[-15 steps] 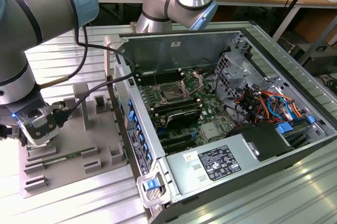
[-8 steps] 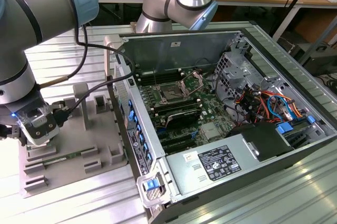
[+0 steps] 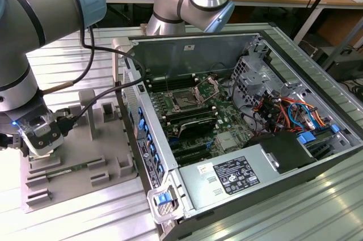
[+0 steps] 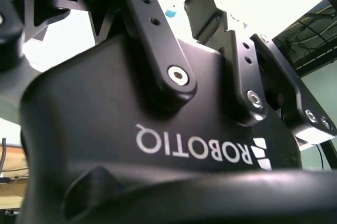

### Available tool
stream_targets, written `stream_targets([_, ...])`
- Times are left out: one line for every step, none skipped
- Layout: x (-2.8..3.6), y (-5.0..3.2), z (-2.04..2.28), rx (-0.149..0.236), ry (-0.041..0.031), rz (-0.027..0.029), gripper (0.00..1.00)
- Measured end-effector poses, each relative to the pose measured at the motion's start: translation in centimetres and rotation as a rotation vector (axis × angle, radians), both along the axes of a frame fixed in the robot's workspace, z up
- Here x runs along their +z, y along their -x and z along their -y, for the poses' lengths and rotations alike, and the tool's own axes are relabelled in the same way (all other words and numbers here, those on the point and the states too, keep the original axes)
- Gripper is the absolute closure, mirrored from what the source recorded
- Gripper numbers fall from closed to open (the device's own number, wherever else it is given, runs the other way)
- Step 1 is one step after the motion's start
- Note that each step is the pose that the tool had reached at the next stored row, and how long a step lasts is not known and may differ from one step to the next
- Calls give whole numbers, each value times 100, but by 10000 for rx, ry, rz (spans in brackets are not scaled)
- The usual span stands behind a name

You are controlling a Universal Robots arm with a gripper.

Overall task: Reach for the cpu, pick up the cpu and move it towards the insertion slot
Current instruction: 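Pick up the cpu and move it towards the insertion slot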

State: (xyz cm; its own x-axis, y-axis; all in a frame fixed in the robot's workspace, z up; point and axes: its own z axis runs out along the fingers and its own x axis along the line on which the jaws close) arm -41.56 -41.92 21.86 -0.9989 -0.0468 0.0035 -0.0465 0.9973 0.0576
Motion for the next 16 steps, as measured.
stream_targets([7, 0, 0, 0, 0, 1, 46])
stream_targets([10, 0, 0, 0, 0, 1, 46])
stream_targets([15, 0, 0, 0, 0, 1, 46])
stream_targets([18, 0, 0, 0, -1, 2, 46])
stream_targets([21, 0, 0, 0, 0, 1, 46])
stream_targets([27, 0, 0, 0, -1, 1, 46])
stream_targets([32, 0, 0, 0, 0, 0, 46])
stream_targets([35, 0, 0, 0, 0, 1, 46])
stream_targets([41, 0, 0, 0, 0, 1, 46])
stream_targets([44, 0, 0, 0, -1, 1, 46])
stream_targets([51, 0, 0, 0, 0, 1, 46])
stream_targets([54, 0, 0, 0, 0, 1, 46])
stream_targets([58, 0, 0, 0, 1, 0, 46])
stream_targets([62, 0, 0, 0, -1, 1, 46])
stream_targets([65, 0, 0, 0, 0, 1, 46])
stream_targets([69, 0, 0, 0, 0, 2, 46])
